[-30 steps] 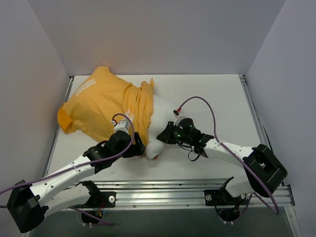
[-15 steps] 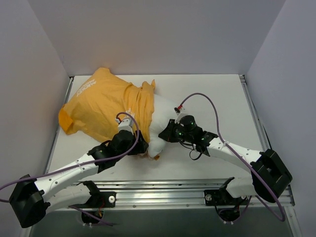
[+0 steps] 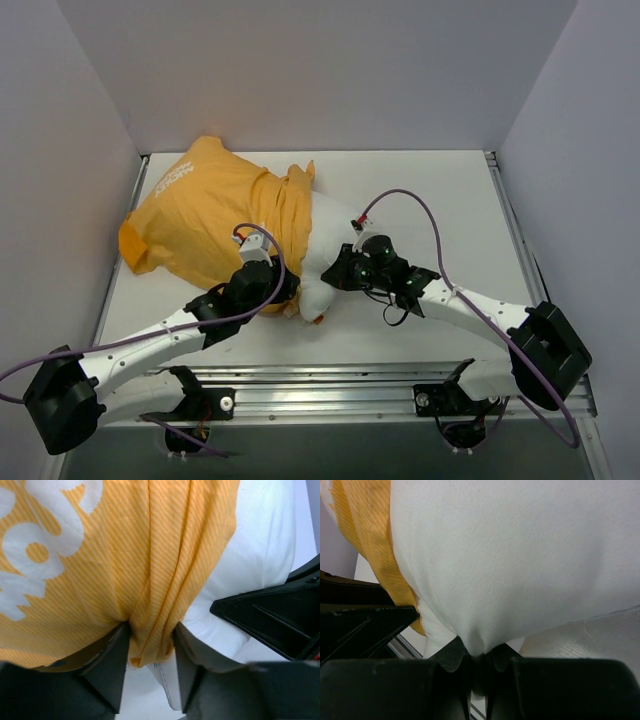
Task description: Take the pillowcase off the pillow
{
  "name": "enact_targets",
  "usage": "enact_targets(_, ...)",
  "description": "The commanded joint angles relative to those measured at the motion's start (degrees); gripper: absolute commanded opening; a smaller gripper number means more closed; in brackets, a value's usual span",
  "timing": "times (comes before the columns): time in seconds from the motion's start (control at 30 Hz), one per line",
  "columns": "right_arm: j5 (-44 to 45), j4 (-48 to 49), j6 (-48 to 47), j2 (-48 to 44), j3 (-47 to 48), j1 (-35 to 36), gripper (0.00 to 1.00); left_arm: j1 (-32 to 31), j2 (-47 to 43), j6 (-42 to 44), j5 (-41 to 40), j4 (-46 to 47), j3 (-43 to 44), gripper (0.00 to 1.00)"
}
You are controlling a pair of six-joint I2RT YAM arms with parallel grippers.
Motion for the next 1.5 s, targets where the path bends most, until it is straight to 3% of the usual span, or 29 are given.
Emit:
enact_targets(0.0,0.75,0.56,-0.77,-2.51,3.3,0.76,0.0,-0.45,0.75,-0.39,-0.97,2.76,0.46,0.45)
enact_targets(0.03,0.84,0.2,-0.86,-2.77,3.38,0.85,0.0,-0.45,0.75,-0.3,-2.28,2.24,0.64,0.39)
enact_targets(0.07,1.71,-0.32,-1.03,-3.38,3.56,0.85,0.0,-0.45,0.49,-0.39,-3.34,1.01,0.9,0.22)
enact_targets(0.17,4.43,-3.83,-2.0,-5.84,4.35,0.5,0.0,-0.45,-2.14,-0.48,-7.55,-4.17,1.25,0.04)
enact_targets(0.2,6.44,-6.1,-2.61,-6.63,5.05,0.24,0.0,-0.36,-4.15,-0.48,-8.7,-6.45,1.17,0.02)
enact_targets(0.37,9.45,-14.64,-4.99,-13.48,10.4,-3.97,0.0,-0.1,-9.7,-1.18,-15.03,-14.1,0.55,0.02)
enact_targets(0.63,5.96,-32.22,-9.91,-20.17,24.99,-20.22,0.0,2.79,-13.67,-9.53,-25.58,-30.19,1.95,0.02)
enact_targets(0.83,-1.0,-34.16,-8.15,-22.28,34.22,-23.15,0.0,8.51,-6.47,-14.26,-26.28,-33.09,3.53,0.02)
enact_targets(1.0,6.7,-39.51,-10.26,-23.69,41.17,-23.23,0.0,12.37,1.97,-19.1,-29.1,-36.26,6.52,0.02)
enact_targets(1.1,7.09,-41.1,-12.45,-24.83,40.31,-23.15,0.0,13.78,5.31,-17.54,-27.09,-33.46,7.66,0.04)
enact_targets(1.2,-1.66,-41.37,-14.39,-25.1,37.24,-23.23,0.0,13.7,6.03,-11.84,-20.79,-27.58,8.2,0.07)
enact_targets(1.4,-11.89,-45.23,-13.25,-26.33,20.98,-22.88,0.0,13.35,-0.82,-6.03,-10.49,-21.67,7.67,0.16)
enact_targets(1.43,-16.86,-45.59,-13.43,-26.68,19.05,-22.8,0.02,13.35,-1.96,-5.49,-9.25,-21.59,7.76,0.2)
enact_targets(1.47,-19.79,-46.63,-14.3,-26.68,15.98,-22.62,0.12,13.35,-4.32,-4.7,-7.85,-21.59,7.76,0.24)
